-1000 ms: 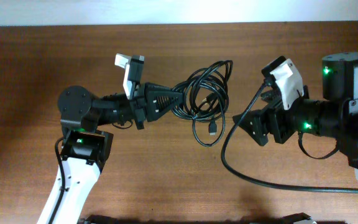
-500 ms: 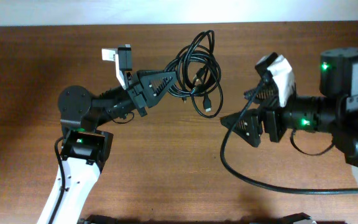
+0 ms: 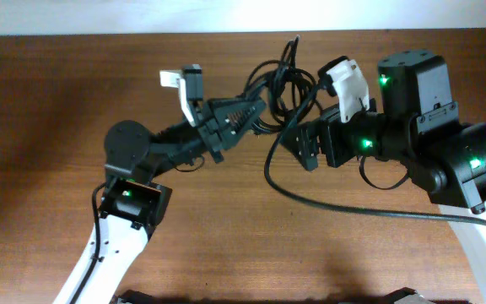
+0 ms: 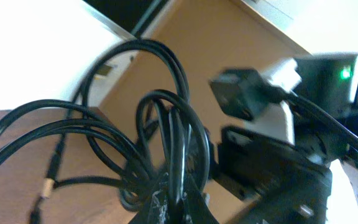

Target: Untangle cables

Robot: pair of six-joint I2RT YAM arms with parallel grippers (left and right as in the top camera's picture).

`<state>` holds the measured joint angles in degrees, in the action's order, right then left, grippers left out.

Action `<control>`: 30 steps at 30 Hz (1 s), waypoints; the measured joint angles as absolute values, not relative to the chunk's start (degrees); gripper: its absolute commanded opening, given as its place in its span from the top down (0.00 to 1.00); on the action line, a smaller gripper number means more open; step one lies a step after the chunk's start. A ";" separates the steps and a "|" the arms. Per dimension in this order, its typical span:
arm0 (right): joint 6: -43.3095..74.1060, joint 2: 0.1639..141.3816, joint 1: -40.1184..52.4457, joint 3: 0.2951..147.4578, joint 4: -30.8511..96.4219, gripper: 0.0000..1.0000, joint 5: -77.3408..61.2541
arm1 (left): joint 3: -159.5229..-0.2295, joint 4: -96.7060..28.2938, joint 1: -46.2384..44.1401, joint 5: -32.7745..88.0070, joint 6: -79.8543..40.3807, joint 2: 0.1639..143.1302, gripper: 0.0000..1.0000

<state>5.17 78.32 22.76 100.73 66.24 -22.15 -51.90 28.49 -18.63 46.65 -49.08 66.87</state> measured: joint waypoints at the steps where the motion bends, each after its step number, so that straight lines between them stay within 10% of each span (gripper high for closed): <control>1: 6.50 78.32 22.76 100.73 65.91 0.01 -18.52 | -51.90 28.49 -19.53 47.11 -49.06 66.87 1.00; 12: 10.02 80.44 22.79 100.73 66.72 0.01 0.10 | -51.83 35.42 -20.25 56.71 -56.27 67.20 1.00; 24: -1.32 69.67 15.03 100.73 64.62 0.01 -22.00 | -51.86 30.20 -20.51 55.48 -57.93 67.46 1.00; 30: 9.10 63.68 15.03 100.73 64.69 0.01 -10.41 | -51.53 45.63 -20.43 60.31 -55.77 67.61 1.00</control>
